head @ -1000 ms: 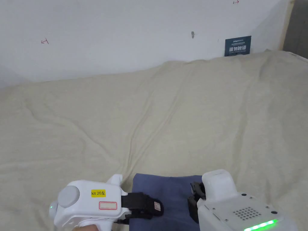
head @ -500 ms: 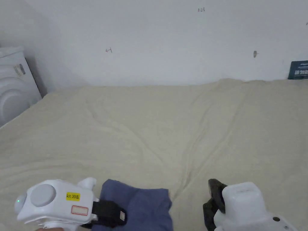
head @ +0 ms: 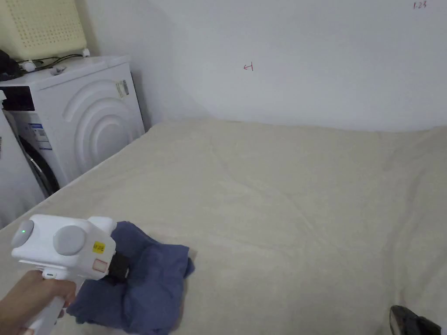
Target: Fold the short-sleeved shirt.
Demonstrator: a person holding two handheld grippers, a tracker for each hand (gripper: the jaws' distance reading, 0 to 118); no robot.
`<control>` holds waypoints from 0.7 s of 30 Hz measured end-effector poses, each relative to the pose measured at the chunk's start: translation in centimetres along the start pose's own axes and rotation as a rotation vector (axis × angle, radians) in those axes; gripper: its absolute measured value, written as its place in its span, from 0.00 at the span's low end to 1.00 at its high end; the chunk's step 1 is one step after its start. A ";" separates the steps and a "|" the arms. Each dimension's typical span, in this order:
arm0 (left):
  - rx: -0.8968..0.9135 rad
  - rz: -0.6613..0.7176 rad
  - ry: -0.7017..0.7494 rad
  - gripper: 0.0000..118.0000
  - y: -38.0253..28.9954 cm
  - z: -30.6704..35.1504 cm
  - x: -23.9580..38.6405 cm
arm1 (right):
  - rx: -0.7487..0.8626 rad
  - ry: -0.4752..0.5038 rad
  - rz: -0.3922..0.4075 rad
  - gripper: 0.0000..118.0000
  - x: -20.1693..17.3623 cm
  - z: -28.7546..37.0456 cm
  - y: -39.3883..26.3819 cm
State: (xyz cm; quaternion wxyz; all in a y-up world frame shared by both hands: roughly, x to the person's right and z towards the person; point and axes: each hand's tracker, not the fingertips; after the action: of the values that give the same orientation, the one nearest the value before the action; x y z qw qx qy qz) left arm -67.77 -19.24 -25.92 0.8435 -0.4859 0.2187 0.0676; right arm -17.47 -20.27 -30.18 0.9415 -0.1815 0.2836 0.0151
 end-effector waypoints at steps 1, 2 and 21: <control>0.013 -0.016 0.034 0.29 0.2 -0.2 -0.7 | 0.000 -0.002 -0.004 0.00 -0.3 -0.4 0.0; 0.025 -0.004 0.056 0.28 0.3 -0.3 -1.4 | -0.007 -0.003 -0.007 0.00 -0.5 -0.9 0.0; 0.282 0.302 0.229 0.97 -2.6 1.4 -8.2 | -0.095 0.068 -0.013 0.00 -0.4 -3.9 -0.1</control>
State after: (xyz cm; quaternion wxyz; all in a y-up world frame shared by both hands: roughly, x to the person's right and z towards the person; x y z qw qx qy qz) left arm -73.87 -18.60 -19.73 0.8531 -0.3295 0.3903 0.1064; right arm -19.85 -21.67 -32.94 0.9216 -0.2285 0.3132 0.0162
